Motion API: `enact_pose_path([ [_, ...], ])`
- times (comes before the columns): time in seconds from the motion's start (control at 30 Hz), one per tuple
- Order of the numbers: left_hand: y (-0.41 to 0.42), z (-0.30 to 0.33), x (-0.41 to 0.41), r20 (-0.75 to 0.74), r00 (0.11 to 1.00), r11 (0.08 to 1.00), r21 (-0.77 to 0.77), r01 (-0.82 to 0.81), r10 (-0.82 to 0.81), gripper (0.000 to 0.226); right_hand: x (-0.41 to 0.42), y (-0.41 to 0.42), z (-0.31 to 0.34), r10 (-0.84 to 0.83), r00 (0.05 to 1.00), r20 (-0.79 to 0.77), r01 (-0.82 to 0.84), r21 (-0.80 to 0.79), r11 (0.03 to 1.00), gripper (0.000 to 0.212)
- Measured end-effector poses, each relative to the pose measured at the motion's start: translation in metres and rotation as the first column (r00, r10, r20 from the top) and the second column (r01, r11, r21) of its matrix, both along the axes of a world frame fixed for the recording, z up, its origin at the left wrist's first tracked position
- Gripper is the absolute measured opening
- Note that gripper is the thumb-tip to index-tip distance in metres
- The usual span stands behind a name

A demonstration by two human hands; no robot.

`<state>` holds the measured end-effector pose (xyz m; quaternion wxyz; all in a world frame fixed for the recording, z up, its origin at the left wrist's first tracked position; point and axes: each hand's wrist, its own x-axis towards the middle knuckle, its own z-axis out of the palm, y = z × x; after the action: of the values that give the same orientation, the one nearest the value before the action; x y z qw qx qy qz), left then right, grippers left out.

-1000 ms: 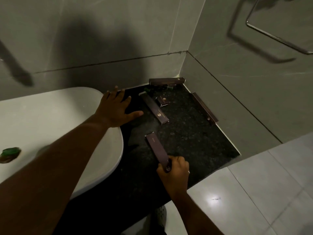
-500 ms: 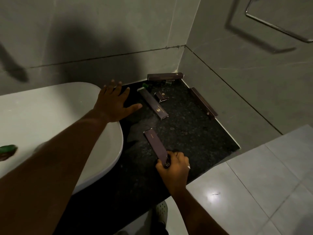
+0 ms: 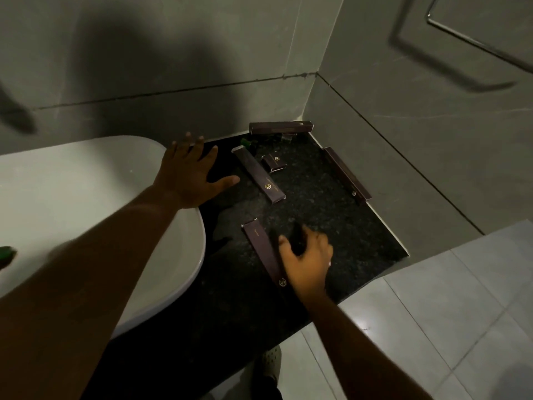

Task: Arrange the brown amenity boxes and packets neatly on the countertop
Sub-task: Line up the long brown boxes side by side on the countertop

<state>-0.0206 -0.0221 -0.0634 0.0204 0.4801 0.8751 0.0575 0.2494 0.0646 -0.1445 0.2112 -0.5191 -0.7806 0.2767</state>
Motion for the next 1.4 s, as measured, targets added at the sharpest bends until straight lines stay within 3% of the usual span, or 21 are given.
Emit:
enact_pose_path([
  [0.07, 0.001, -0.001, 0.000, -0.008, 1.000, 1.000, 0.008, -0.004, 0.004, 0.106, -0.028, 0.033, 0.013, 0.050, 0.998, 0.031, -0.051, 0.036, 0.998, 0.071],
  [0.17, 0.001, -0.003, -0.001, -0.012, 1.000, 1.000, 0.015, -0.008, 0.008, 0.103, -0.075, 0.074, 0.021, 0.170, 0.965, 0.198, -0.188, 0.075, 0.979, 0.070],
  [0.37, 0.003, -0.005, -0.003, -0.013, 1.000, 1.000, -0.014, -0.019, 0.019, 0.104, -0.124, 0.106, 0.001, 0.240, 0.895, 0.376, -0.283, 0.061, 0.957, 0.064],
  [0.57, 0.004, -0.003, -0.004, -0.012, 1.000, 0.998, -0.058, -0.023, 0.022, 0.105, -0.110, 0.097, -0.013, 0.233, 0.935, 0.269, -0.267, 0.098, 0.959, 0.052],
  [0.8, 0.003, -0.001, -0.003, -0.023, 1.000, 0.998, -0.063, -0.010, 0.009, 0.105, -0.001, 0.054, -0.025, 0.097, 0.986, 0.137, -0.124, 0.203, 0.971, 0.041],
  [0.87, 0.002, 0.000, -0.003, -0.030, 1.000, 0.998, -0.063, -0.007, 0.006, 0.105, 0.028, 0.045, -0.027, 0.086, 0.987, 0.134, -0.118, 0.253, 0.960, 0.038],
  [1.13, 0.001, 0.000, -0.001, -0.041, 0.999, 0.998, -0.069, 0.004, -0.007, 0.110, 0.070, 0.032, -0.034, 0.019, 0.981, 0.193, -0.052, 0.166, 0.985, 0.044],
  [1.4, 0.001, -0.002, -0.003, -0.039, 0.999, 0.998, -0.067, 0.004, -0.007, 0.111, 0.073, 0.027, -0.037, 0.023, 0.986, 0.166, -0.064, 0.247, 0.967, 0.042],
])
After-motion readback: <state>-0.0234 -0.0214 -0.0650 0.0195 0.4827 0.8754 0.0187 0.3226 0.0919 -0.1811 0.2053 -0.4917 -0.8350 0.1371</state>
